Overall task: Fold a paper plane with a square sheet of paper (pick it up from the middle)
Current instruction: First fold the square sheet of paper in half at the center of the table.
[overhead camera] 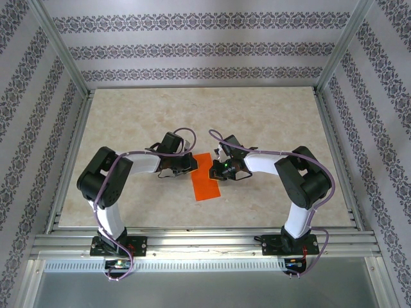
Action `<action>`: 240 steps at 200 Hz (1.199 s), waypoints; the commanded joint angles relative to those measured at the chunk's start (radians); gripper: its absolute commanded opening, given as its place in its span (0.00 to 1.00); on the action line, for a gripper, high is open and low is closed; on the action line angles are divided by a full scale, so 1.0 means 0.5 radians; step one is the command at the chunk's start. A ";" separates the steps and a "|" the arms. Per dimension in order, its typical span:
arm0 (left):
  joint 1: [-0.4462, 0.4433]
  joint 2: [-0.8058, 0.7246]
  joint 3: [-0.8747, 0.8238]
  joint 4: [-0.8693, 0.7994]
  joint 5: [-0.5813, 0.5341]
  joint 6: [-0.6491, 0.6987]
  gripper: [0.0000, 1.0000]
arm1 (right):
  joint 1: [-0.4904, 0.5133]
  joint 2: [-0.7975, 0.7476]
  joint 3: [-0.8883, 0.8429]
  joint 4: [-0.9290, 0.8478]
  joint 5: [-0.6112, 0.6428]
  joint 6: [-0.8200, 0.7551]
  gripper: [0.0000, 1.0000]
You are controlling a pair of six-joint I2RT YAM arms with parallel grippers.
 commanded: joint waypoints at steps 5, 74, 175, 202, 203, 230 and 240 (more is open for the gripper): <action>0.029 0.099 -0.035 -0.005 0.022 0.061 0.10 | 0.009 0.066 -0.093 -0.243 0.208 -0.033 0.00; 0.064 0.002 0.022 -0.072 0.010 0.077 0.12 | 0.003 0.049 -0.078 -0.278 0.215 -0.054 0.00; 0.146 0.191 0.171 -0.045 0.053 0.089 0.13 | -0.004 0.046 -0.093 -0.276 0.208 -0.054 0.00; 0.176 0.199 0.114 -0.078 -0.057 0.109 0.13 | -0.005 0.043 -0.108 -0.273 0.215 -0.054 0.00; 0.180 0.199 0.113 -0.077 -0.057 0.108 0.13 | -0.004 0.043 -0.108 -0.273 0.215 -0.056 0.00; 0.245 0.198 0.086 -0.042 -0.063 0.055 0.13 | -0.003 0.041 -0.114 -0.272 0.218 -0.057 0.00; 0.263 0.206 0.104 -0.039 -0.060 0.031 0.13 | -0.003 0.046 -0.114 -0.272 0.218 -0.057 0.00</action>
